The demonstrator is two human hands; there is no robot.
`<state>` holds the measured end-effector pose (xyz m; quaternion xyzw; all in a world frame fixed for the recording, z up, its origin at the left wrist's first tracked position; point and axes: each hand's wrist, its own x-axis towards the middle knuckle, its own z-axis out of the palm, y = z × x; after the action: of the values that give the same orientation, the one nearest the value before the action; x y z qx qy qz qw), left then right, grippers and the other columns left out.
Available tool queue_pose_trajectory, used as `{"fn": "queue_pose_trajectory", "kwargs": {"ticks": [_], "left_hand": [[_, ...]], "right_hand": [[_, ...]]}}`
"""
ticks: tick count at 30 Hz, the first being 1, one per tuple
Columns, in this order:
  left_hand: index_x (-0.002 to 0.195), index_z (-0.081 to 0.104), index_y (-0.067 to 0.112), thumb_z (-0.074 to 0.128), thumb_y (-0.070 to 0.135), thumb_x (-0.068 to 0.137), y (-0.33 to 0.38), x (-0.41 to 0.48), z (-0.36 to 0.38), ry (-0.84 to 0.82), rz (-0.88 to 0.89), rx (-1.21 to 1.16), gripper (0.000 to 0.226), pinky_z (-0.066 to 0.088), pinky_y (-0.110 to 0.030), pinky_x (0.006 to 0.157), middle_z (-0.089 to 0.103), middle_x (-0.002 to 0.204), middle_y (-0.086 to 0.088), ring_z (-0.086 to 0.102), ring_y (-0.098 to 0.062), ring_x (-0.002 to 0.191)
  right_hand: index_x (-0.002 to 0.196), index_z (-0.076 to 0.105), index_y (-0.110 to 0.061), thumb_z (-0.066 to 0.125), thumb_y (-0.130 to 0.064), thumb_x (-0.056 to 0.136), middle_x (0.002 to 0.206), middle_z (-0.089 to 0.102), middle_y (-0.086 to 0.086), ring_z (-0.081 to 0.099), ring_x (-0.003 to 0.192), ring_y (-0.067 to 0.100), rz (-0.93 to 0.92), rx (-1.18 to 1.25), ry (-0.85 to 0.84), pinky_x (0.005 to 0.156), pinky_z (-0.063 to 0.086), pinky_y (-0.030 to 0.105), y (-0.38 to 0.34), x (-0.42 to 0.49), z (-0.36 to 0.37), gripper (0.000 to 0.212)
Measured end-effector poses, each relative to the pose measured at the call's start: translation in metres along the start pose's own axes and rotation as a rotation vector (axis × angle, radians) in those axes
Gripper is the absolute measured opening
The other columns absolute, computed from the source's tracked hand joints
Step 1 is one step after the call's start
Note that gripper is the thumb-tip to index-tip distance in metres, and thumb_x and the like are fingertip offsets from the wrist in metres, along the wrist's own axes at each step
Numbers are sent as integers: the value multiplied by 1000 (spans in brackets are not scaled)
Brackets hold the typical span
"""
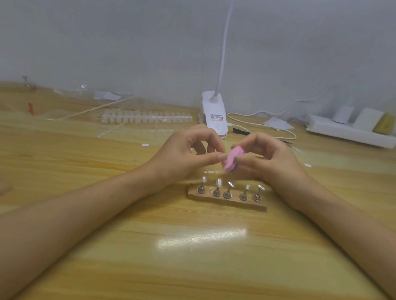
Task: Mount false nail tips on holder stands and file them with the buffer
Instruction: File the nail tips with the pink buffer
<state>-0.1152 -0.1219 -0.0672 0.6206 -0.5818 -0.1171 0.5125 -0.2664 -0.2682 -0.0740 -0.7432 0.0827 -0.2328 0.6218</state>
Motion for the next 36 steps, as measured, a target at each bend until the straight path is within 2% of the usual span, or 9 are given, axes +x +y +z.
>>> {"fn": "queue_pose_trajectory", "kwargs": {"ticks": [2, 6, 9, 13, 20, 23, 27, 31, 36], "left_hand": [[77, 67, 18, 75, 10, 84, 0, 0, 1, 7, -2, -4, 13, 45, -16, 72, 64, 89, -13, 52, -2, 74], [79, 67, 13, 74, 9, 85, 1, 0, 1, 5, 3, 6, 10, 44, -17, 73, 62, 91, -16, 52, -7, 76], [79, 68, 13, 75, 10, 85, 0, 0, 1, 14, -3, 2, 9, 44, -17, 73, 62, 91, -16, 52, -8, 74], [79, 68, 13, 74, 9, 85, 0, 0, 1, 15, 21, 4, 9, 44, -18, 71, 62, 87, -12, 51, -7, 73], [79, 69, 18, 75, 12, 84, -2, 0, 0, 14, 39, 11, 11, 44, -17, 71, 61, 85, -11, 50, -4, 71], [80, 69, 16, 75, 12, 84, -3, 0, 0, 46, 37, -18, 9, 42, -14, 71, 59, 83, -2, 51, -2, 71], [80, 70, 12, 76, 10, 83, -3, 1, 0, 59, 49, -21, 7, 43, -17, 71, 60, 83, -8, 51, -6, 71], [80, 73, 16, 79, 17, 81, -4, -1, -1, 64, 46, -27, 6, 41, -17, 71, 52, 75, -1, 46, -4, 66], [79, 73, 18, 79, 19, 80, -1, -1, -1, 83, 53, -49, 6, 38, -23, 72, 48, 77, -22, 43, -6, 66]], "right_hand": [[94, 63, -9, 80, -20, 82, 94, 76, 12, 74, 88, 23, -3, 84, 83, 78, 59, 31, 0, 1, -3, 23], [92, 66, -13, 80, -21, 83, 94, 76, 11, 75, 89, 27, 1, -42, -48, 77, 60, 31, -1, -1, 1, 18], [93, 61, -10, 77, -22, 83, 96, 76, 13, 74, 93, 24, -10, 67, 98, 81, 60, 33, 0, 0, -2, 22], [91, 67, -13, 79, -17, 83, 95, 76, 15, 75, 91, 30, -4, -55, -46, 77, 61, 34, 0, -1, 2, 15], [93, 61, -8, 78, -24, 78, 98, 76, 16, 74, 96, 28, 27, -1, 48, 85, 61, 40, 2, 2, -2, 27], [95, 59, -2, 76, -22, 81, 97, 76, 17, 74, 96, 29, 29, 24, 91, 82, 60, 39, 1, 1, -2, 30], [90, 66, -13, 77, -24, 84, 96, 77, 16, 75, 93, 28, 3, -21, -63, 78, 60, 33, -2, -3, 5, 17], [89, 60, -12, 77, -28, 78, 95, 77, 13, 73, 90, 23, 14, 1, 89, 69, 59, 31, -3, 0, 1, 26], [82, 61, -22, 82, -26, 79, 93, 78, 10, 68, 80, 17, 18, -30, 34, 54, 47, 19, -4, -1, 2, 22]]}}
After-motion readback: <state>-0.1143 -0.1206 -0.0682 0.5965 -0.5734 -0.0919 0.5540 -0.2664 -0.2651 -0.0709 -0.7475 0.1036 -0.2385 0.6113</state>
